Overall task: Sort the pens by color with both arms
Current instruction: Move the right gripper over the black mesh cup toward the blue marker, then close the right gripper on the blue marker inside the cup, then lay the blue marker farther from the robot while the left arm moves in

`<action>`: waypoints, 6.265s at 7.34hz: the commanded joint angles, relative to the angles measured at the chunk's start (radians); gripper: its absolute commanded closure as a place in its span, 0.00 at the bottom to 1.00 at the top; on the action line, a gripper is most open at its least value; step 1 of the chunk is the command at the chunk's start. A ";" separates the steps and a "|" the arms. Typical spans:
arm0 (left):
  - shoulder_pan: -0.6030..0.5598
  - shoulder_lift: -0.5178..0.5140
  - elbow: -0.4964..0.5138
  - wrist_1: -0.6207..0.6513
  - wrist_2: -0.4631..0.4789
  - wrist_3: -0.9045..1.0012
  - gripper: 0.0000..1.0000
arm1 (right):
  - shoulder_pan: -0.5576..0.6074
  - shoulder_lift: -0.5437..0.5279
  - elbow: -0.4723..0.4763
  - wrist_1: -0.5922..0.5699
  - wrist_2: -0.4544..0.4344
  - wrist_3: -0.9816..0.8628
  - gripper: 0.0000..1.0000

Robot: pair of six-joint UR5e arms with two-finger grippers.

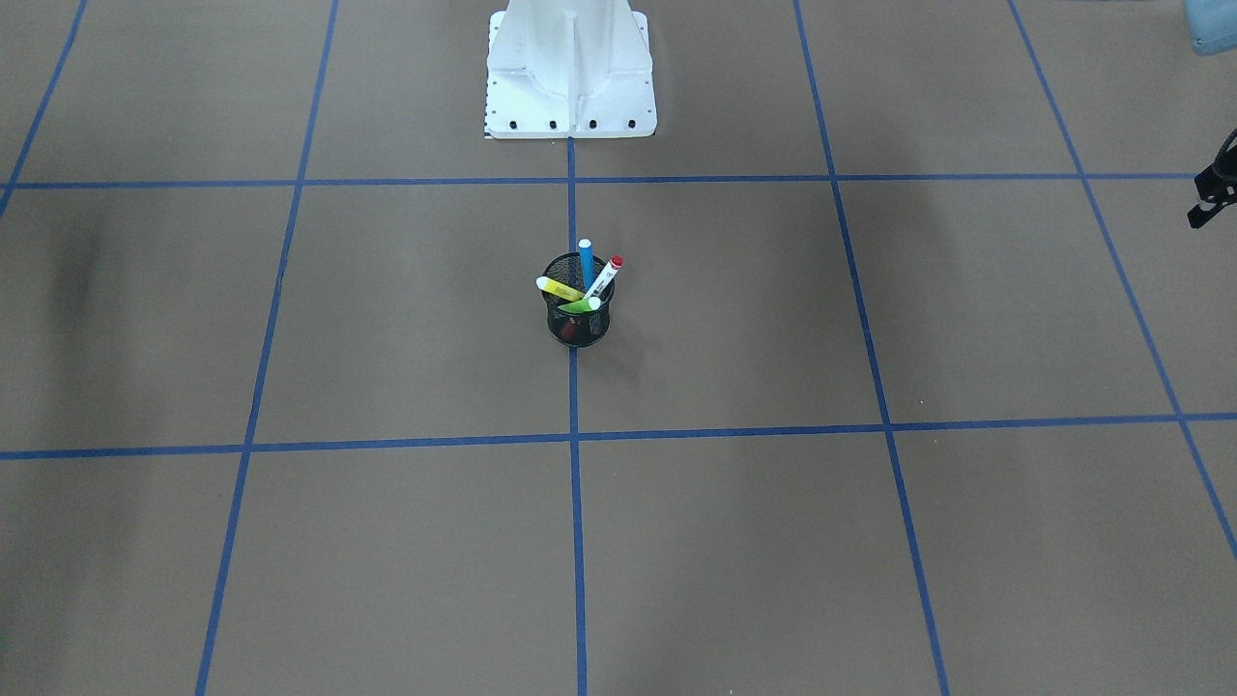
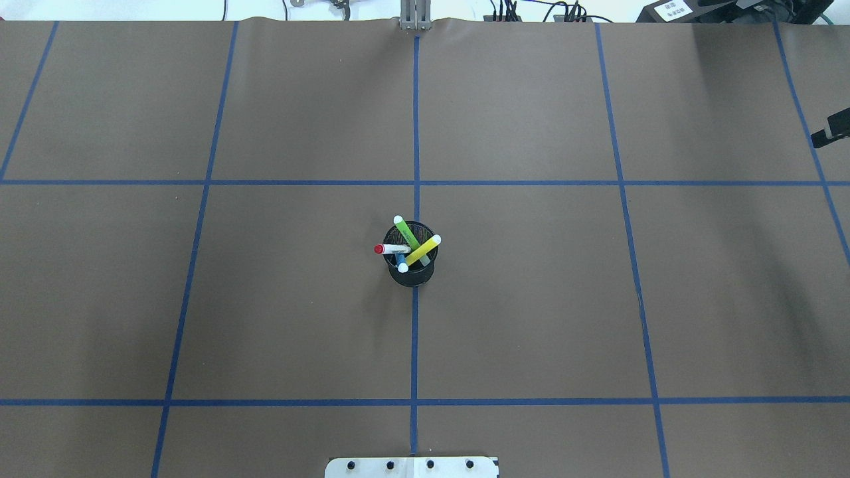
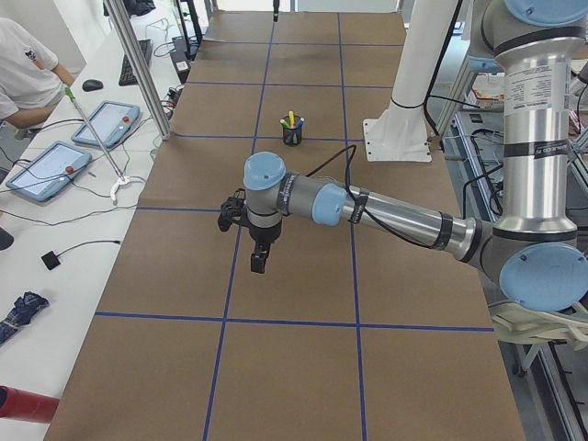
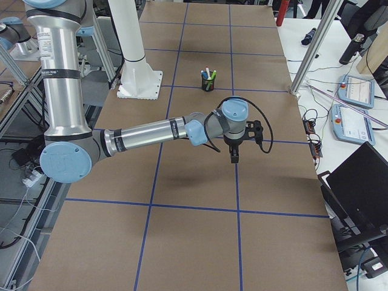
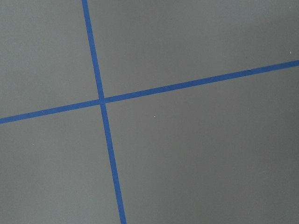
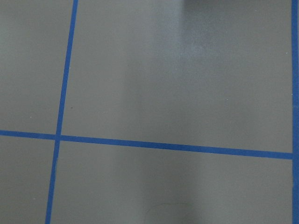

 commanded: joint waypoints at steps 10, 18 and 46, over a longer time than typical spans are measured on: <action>0.002 -0.005 -0.013 -0.005 -0.057 -0.001 0.00 | -0.937 0.503 0.189 -0.002 -0.797 1.114 0.02; 0.002 -0.005 -0.016 -0.005 -0.088 -0.001 0.00 | -1.057 0.591 0.080 -0.116 -1.019 0.730 0.23; 0.030 -0.076 -0.023 -0.058 -0.114 -0.151 0.00 | -0.717 0.566 -0.014 0.027 -1.060 0.652 1.00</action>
